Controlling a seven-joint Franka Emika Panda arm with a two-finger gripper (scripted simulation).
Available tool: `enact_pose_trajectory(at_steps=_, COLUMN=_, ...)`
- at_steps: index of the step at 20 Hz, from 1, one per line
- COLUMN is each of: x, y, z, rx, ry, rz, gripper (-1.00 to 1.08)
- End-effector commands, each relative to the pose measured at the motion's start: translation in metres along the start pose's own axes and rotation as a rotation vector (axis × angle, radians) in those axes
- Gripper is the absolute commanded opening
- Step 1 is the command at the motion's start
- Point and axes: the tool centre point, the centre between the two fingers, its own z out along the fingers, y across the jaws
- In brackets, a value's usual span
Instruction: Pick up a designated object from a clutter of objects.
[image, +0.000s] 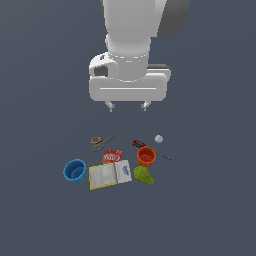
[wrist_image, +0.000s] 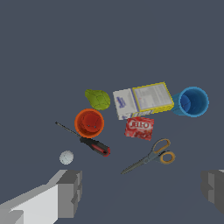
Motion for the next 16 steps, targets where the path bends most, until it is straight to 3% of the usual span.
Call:
enact_pose_trajectory(at_steps=1, x=0.0, y=0.0, z=0.0, rx=0.0, ry=0.0, rz=0.0, gripper=0.28)
enact_pose_trajectory(at_steps=16, x=0.0032, y=-0.0021, z=-0.0028, rx=0.005, ry=0.005, rz=0.018, gripper=0.28)
